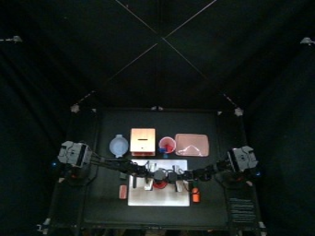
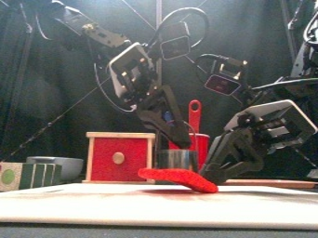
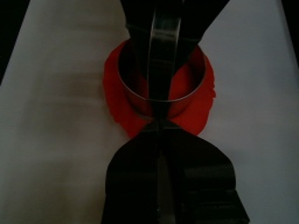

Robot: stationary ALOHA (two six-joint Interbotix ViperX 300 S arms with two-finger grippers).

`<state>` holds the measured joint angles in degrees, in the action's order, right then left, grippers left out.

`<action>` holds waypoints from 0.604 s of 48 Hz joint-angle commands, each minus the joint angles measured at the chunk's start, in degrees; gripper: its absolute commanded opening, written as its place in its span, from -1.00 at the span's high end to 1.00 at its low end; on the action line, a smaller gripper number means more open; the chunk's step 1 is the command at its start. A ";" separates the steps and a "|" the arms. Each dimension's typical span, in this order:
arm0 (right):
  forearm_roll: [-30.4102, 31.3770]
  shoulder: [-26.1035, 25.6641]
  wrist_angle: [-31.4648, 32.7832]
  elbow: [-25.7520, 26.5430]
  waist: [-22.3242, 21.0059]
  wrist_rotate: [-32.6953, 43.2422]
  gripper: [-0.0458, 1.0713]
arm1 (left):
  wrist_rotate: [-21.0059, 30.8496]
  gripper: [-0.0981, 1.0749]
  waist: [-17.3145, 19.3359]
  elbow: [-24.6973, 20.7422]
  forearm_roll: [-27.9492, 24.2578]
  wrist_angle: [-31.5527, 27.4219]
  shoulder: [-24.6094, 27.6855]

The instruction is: Remove excess dough

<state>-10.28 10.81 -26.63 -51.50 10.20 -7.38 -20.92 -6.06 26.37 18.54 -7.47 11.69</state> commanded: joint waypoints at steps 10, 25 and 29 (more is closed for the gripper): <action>-0.18 -0.44 0.79 0.26 -0.09 0.09 0.28 | -0.18 0.02 0.18 -0.70 -0.26 0.70 -4.83; -0.09 -0.53 1.05 0.53 -0.09 0.09 0.28 | -0.09 0.02 0.53 3.69 -0.35 0.53 -9.05; 0.00 -0.44 1.05 0.88 -0.09 -0.09 0.28 | -0.09 0.02 1.41 6.50 -0.44 0.70 -9.76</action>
<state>-10.37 10.90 -26.02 -51.06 10.20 -7.38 -21.18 -5.71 31.90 18.28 -7.21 3.78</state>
